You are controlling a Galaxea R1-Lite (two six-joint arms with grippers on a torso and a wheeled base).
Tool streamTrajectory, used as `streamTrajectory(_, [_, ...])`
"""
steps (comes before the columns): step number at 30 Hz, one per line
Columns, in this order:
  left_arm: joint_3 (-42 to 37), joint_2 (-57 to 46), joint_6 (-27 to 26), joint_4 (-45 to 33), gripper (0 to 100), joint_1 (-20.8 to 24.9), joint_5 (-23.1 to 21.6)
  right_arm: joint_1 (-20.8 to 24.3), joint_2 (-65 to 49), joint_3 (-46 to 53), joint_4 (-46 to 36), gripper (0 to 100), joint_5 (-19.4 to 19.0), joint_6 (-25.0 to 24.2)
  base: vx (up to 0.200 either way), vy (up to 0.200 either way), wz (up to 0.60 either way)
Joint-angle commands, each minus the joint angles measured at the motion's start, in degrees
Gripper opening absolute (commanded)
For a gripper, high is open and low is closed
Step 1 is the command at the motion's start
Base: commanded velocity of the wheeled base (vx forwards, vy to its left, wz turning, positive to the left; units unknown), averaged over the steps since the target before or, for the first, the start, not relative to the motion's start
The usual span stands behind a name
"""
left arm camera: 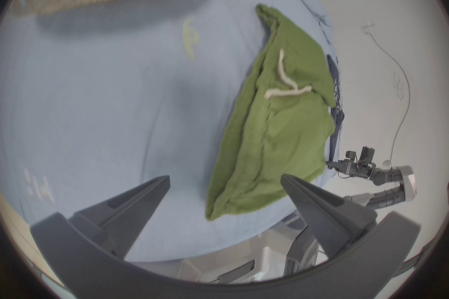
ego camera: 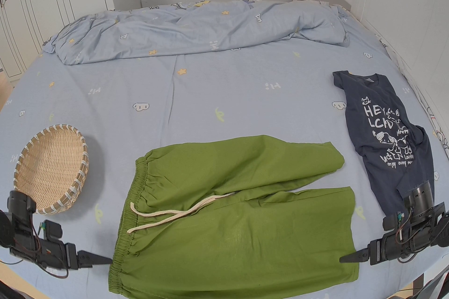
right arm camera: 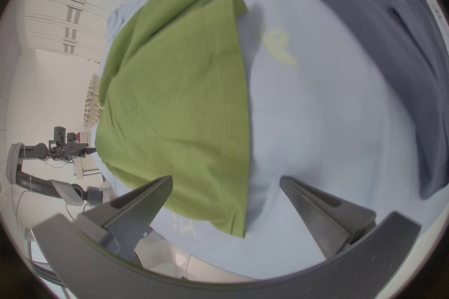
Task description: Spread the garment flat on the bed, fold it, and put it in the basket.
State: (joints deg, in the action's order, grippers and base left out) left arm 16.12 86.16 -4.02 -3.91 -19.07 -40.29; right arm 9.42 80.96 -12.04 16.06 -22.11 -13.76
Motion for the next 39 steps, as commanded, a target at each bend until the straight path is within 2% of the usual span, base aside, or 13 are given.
streamTrajectory(1, [18.8, -4.4, 11.8, -6.5, 100, 6.1, -0.6, -5.9, -4.9, -12.4, -6.0, 100, -0.4, 2.2, 0.000, 0.000, 0.00])
streamTrajectory(2, [18.8, -4.4, 11.8, -6.5, 100, 6.1, -0.6, -5.9, -4.9, -12.4, -6.0, 100, -0.4, 2.2, 0.000, 0.000, 0.00])
streamTrajectory(3, [24.2, -2.8, 18.1, -6.5, 100, 9.4, -0.4, -7.6, -3.5, -17.2, -7.8, 100, -0.4, 3.7, 0.000, 0.000, 0.00])
streamTrajectory(6, [31.7, 2.1, 23.5, -6.3, 100, 12.7, -0.1, -9.0, 0.1, -24.5, -8.4, 100, -0.4, 4.3, 0.000, 0.000, 0.00])
streamTrajectory(8, [32.8, 3.0, 23.8, -6.3, 100, 13.0, -0.1, -9.1, 0.8, -25.7, -8.4, 100, -0.4, 4.3, 0.000, 0.000, 0.00])
streamTrajectory(9, [39.3, 9.1, 24.2, -6.2, 100, 14.0, 0.0, -9.2, 5.4, -31.8, -8.3, 100, -0.4, 4.4, 0.000, 0.000, 0.00])
streamTrajectory(12, [46.4, 15.9, 24.8, -6.3, 100, 14.1, 0.0, -9.1, 10.4, -38.1, -8.1, 100, -0.4, 4.4, 0.000, 0.000, 0.00])
streamTrajectory(15, [49.6, 20.1, 26.0, -6.3, 100, 14.2, -0.1, -9.2, 12.6, -40.1, -8.1, 100, -0.6, 4.2, 0.000, 0.000, 0.00])
streamTrajectory(23, [51.4, 24.4, 26.5, -6.2, 100, 16.1, -0.1, -9.2, 12.5, -39.5, -8.3, 100, -0.4, 3.8, 0.000, 0.000, 0.00])
streamTrajectory(32, [62.3, 33.3, 26.9, -5.1, 100, 17.3, 0.0, -9.3, 12.3, -44.6, -8.2, 100, -0.4, 3.9, 0.000, 0.000, 0.00])
streamTrajectory(39, [64.7, 37.1, 27.1, -4.7, 100, 17.7, 0.5, -8.4, 12.3, -44.0, -8.1, 100, -0.6, 4.1, 0.000, 0.000, 0.00])
